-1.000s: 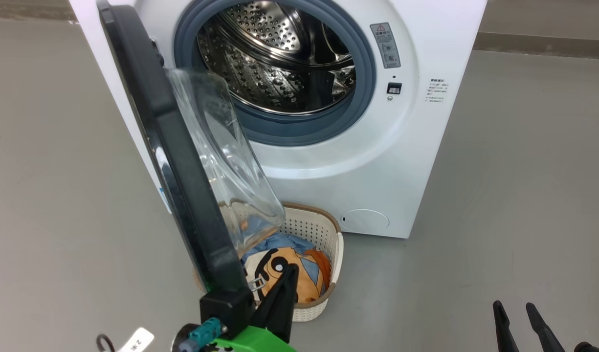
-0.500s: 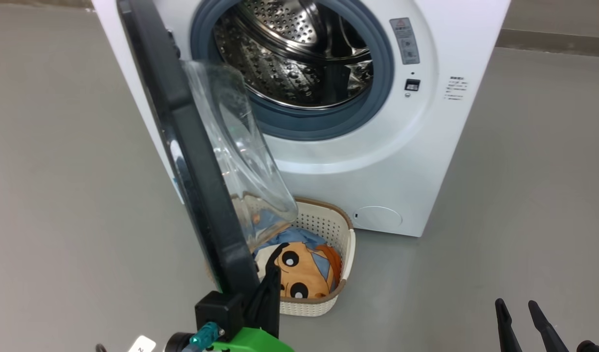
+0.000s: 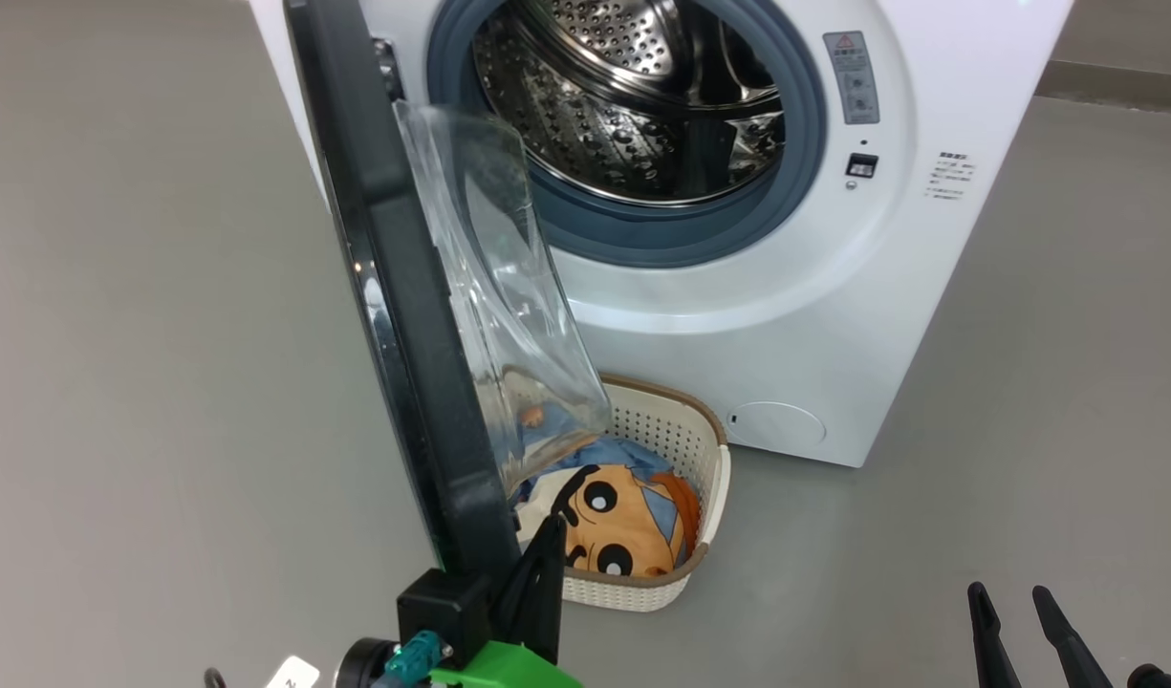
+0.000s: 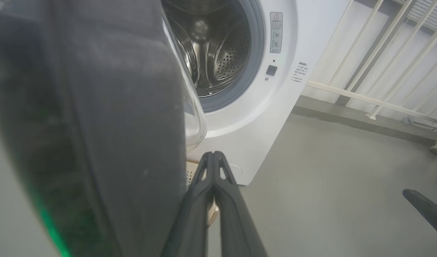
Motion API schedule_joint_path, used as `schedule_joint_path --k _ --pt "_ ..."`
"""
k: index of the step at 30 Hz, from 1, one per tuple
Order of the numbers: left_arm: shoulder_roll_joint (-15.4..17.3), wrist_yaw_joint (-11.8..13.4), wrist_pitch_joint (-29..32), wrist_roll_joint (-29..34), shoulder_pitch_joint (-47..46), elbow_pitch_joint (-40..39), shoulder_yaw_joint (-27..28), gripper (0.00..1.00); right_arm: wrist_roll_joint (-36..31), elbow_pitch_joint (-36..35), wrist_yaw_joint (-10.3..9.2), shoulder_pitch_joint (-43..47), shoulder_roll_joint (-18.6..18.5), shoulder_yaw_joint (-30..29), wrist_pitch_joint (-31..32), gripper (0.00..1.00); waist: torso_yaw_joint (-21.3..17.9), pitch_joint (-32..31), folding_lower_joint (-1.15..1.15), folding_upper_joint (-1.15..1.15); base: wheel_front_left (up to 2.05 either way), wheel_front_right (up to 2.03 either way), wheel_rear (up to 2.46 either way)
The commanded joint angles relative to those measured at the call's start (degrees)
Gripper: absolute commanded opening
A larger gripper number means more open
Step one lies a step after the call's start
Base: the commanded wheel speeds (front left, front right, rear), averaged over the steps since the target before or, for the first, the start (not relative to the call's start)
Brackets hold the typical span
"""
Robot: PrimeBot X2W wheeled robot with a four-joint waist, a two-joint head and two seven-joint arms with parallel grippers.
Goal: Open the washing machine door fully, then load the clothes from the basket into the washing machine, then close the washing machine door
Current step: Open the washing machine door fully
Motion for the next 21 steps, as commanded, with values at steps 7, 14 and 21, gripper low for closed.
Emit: schedule_joint_path --k 7,14,21 --pt "0.8 2.0 -1.0 -0.2 -2.7 -0.6 3.3 0.00 0.0 -1.7 0.17 -1.8 -1.3 1.3 -0.7 1.00 2.6 0.9 0.00 0.00 0.00 0.00 0.00" --pt "1.9 3.5 -1.8 -0.7 -2.0 -0.7 5.7 0.00 0.2 -1.7 0.17 -1.9 -1.7 1.4 -0.7 1.00 5.8 1.9 0.00 0.00 0.00 0.00 0.00" --pt "3.7 5.9 -3.8 -1.7 0.1 -0.4 10.1 0.00 0.2 -1.7 0.17 -2.3 -2.3 2.1 -0.7 1.00 8.0 2.6 0.00 0.00 0.00 0.00 0.00"
